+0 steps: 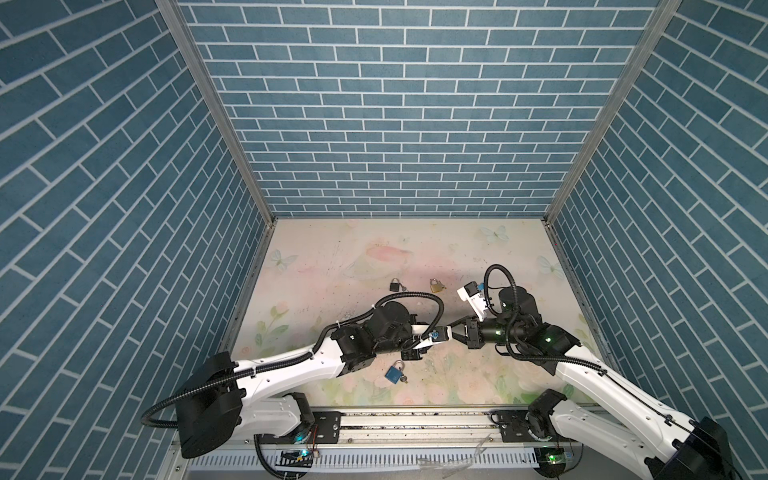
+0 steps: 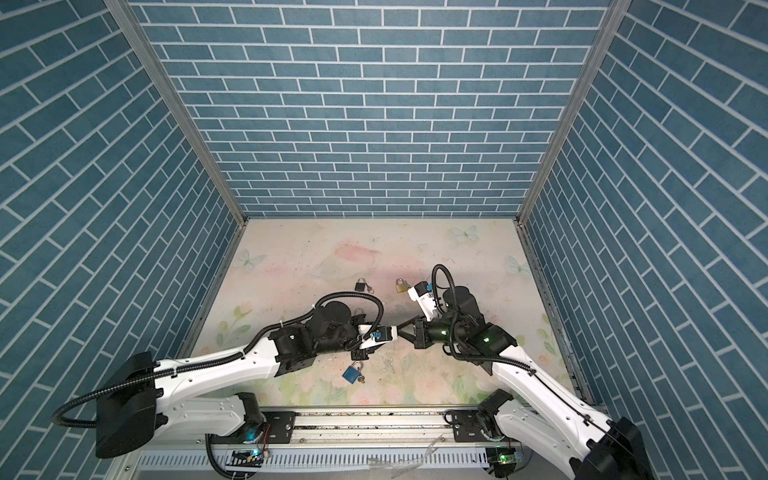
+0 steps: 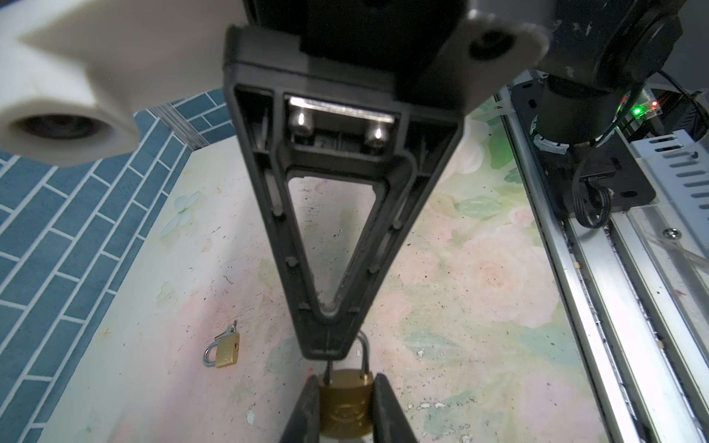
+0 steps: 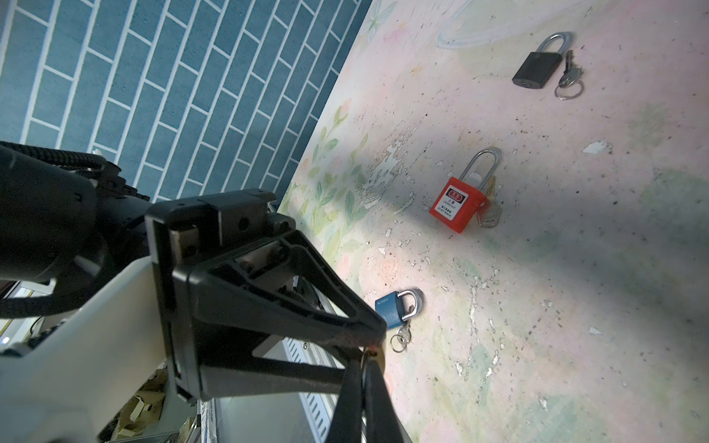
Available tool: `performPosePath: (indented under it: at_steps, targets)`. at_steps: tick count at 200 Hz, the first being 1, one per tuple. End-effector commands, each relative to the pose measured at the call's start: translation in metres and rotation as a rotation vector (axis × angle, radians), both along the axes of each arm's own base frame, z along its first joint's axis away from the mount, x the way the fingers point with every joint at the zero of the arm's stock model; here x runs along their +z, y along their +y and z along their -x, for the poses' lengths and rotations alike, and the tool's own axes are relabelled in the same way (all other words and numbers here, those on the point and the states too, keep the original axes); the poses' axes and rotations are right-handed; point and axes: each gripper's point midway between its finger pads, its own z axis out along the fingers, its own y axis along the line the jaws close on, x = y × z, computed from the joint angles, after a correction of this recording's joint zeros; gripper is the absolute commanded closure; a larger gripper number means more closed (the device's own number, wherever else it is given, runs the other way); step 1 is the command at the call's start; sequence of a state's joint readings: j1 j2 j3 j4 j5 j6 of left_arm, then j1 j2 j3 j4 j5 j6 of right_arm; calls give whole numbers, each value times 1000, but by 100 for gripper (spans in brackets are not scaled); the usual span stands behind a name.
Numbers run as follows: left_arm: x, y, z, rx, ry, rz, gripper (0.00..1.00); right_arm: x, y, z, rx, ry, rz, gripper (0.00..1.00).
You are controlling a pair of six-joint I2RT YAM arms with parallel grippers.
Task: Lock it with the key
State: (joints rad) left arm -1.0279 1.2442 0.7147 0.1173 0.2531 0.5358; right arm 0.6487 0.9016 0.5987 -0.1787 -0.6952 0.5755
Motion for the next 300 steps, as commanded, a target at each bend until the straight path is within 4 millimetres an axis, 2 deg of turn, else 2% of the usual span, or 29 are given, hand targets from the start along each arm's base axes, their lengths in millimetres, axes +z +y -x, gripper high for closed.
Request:
performPosePath:
  at_steps: [1, 79, 171, 209, 266, 300]
  targets:
    - [54, -20, -8, -23, -96, 139, 100, -10, 3, 13, 66, 34, -6, 100]
    - [74, -34, -6, -56, -120, 181, 100, -22, 2, 18, 85, 52, -4, 100]
    - [115, -41, 0, -74, -168, 284, 100, -44, 5, 16, 88, 116, 29, 100]
    - [123, -41, 0, -67, -188, 310, 100, -48, 5, 15, 85, 121, 34, 100]
    - [119, -43, 2, -85, -181, 311, 100, -47, 7, 20, 121, 105, 15, 100]
    - [135, -41, 0, -68, -218, 359, 100, -56, 7, 17, 101, 143, 38, 100]
